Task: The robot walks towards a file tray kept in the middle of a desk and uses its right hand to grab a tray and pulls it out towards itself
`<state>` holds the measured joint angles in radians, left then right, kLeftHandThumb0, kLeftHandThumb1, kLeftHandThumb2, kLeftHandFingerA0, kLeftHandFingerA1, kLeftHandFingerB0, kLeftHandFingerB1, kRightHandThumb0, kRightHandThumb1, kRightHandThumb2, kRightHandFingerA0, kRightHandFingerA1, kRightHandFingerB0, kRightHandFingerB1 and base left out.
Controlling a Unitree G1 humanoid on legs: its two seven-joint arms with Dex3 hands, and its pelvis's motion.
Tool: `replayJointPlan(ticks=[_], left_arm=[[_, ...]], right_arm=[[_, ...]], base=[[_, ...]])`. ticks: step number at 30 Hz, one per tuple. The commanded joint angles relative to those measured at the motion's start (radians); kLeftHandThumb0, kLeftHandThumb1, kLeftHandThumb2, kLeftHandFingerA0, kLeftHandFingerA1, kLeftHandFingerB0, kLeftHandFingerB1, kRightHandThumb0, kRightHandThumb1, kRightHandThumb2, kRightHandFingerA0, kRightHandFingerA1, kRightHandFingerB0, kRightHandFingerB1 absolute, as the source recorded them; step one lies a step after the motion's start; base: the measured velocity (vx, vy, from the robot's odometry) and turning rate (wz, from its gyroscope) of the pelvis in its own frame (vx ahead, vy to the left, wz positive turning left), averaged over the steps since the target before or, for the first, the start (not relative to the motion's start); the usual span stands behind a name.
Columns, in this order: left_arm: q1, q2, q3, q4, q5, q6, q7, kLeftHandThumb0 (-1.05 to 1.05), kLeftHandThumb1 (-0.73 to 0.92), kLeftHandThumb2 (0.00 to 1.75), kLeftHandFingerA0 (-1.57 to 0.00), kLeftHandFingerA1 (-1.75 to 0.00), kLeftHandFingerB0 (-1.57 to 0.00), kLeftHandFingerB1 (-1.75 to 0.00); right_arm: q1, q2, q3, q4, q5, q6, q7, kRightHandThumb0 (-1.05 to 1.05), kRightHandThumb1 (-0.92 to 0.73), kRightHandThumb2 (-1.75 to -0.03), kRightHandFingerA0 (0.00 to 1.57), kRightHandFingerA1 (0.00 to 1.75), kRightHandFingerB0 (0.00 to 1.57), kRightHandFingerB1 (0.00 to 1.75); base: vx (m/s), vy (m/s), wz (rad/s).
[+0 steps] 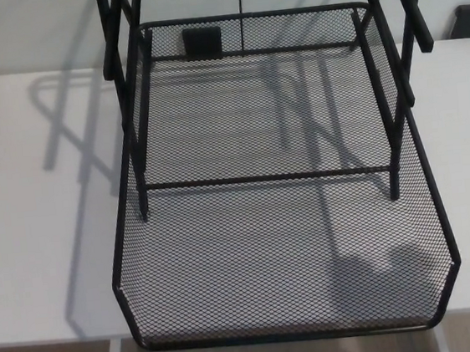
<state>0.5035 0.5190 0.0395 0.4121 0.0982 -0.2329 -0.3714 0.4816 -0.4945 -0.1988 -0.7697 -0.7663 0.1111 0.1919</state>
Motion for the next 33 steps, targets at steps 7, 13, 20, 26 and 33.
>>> replayJointPlan(ticks=[7,13,20,26,33], left_arm=[[-0.038,0.072,-0.044,0.074,0.067,-0.001,-0.037,-0.43,0.48,0.67,-0.34,-0.47,-0.14,-0.37],[-0.037,0.071,-0.048,0.05,0.073,0.008,-0.034,-0.42,0.48,0.66,-0.33,-0.47,-0.14,-0.37],[-0.042,0.063,-0.057,0.054,0.067,0.015,-0.04,-0.42,0.48,0.66,-0.32,-0.47,-0.14,-0.37],[-0.058,0.071,-0.066,0.062,0.071,0.01,-0.038,-0.42,0.48,0.67,-0.34,-0.46,-0.14,-0.37],[-0.06,0.08,-0.069,0.048,0.075,0.012,-0.036,-0.44,0.48,0.67,-0.33,-0.46,-0.14,-0.37]], right_arm=[[-0.131,-0.02,-1.374,0.461,1.541,-0.327,0.107,-0.86,-0.65,-0.6,0.96,0.85,0.81,0.69],[0.097,0.091,-1.205,0.584,1.52,-0.199,0.511,-0.58,-0.41,-0.54,1.25,0.63,1.03,0.58],[0.347,0.011,-0.864,0.719,1.092,-0.211,0.695,-0.48,-0.5,-0.55,1.19,0.63,0.99,0.57],[0.391,-0.057,-0.595,0.816,0.865,-0.21,0.681,-0.33,-0.54,-0.56,1.21,0.9,1.11,0.68],[0.281,-0.05,-0.312,1.008,0.644,-0.218,0.569,-0.31,-0.56,-0.57,1.1,0.93,1.03,0.66]], base=[[0.0,0.0,0.0],[0.0,0.0,0.0],[0.0,0.0,0.0],[0.0,0.0,0.0],[0.0,0.0,0.0]])
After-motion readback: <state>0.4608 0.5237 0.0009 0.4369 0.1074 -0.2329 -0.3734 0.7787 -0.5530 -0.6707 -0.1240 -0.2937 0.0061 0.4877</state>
